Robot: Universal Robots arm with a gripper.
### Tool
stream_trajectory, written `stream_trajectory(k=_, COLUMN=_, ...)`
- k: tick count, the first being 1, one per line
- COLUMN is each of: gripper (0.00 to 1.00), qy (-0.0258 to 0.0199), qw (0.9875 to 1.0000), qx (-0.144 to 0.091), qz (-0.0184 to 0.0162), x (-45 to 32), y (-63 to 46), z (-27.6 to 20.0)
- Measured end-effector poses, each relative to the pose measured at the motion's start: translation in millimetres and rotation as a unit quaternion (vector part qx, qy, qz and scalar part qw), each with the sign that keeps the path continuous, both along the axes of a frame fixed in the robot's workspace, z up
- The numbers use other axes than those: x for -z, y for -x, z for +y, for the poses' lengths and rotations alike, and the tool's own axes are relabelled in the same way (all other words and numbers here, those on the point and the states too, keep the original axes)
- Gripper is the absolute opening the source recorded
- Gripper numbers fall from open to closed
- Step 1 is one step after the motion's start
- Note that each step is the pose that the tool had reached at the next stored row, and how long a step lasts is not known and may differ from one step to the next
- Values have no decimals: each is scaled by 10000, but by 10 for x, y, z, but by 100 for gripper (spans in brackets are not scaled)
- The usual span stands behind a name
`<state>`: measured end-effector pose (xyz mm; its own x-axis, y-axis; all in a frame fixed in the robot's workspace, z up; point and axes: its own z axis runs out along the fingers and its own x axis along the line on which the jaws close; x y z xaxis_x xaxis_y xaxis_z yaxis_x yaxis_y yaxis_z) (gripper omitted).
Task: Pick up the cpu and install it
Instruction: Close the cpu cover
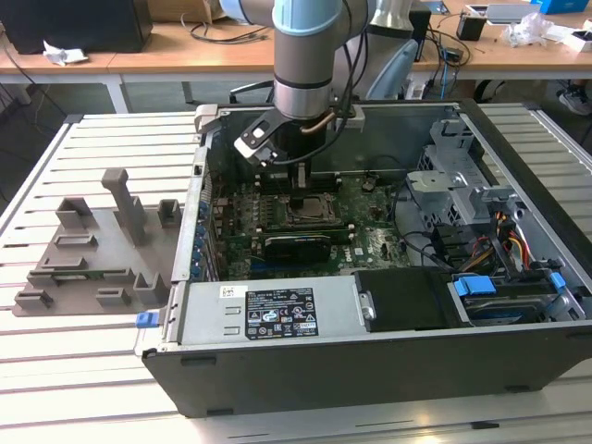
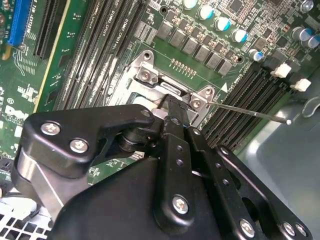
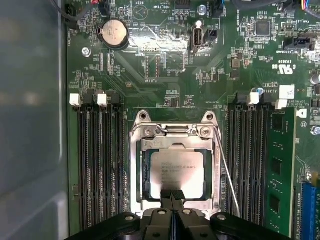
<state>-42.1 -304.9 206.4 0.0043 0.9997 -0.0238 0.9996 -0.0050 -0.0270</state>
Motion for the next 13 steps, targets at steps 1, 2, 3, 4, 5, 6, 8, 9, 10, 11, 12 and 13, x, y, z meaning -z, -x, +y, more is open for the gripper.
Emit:
stream_trajectory(k=1, gripper=11, qy=0, qw=10000, qx=-1, qz=0, x=6, y=0, z=0)
stream_trajectory(k=2, gripper=11, qy=1, qw=10000, qx=0, qz=1, x=9, y=1, z=0)
stream_trajectory(k=3, gripper=11, qy=2, qw=10000, qx=0, qz=1, x=12, y=1, z=-1)
stream_trajectory(k=4, gripper=11, qy=3, qw=10000, qx=1, qz=2, x=15, y=0, z=-1)
stream_trajectory(k=5, gripper=11, qy=2, qw=10000, qx=1, qz=1, x=17, y=-14, z=0)
stream_trajectory(k=6, gripper=11, qy=1, qw=10000, qx=1, qz=1, x=17, y=-39, z=0)
stream_trajectory(k=8, gripper=11, qy=-3, qw=10000, qx=0, qz=-3, x=10, y=-112, z=1)
stream_trajectory(k=9, gripper=11, qy=-1, qw=10000, qx=1, qz=0, x=-7, y=-145, z=1)
stream_trajectory(k=10, gripper=11, qy=2, qw=10000, qx=1, qz=4, x=-29, y=-184, z=0)
stream_trajectory(k=11, gripper=11, qy=3, qw=10000, qx=0, qz=7, x=-54, y=-208, z=0)
stream_trajectory(k=12, gripper=11, qy=3, qw=10000, qx=0, qz=9, x=-71, y=-217, z=0)
stream_trajectory(k=13, gripper=11, qy=3, qw=10000, qx=0, qz=11, x=-97, y=-227, z=0)
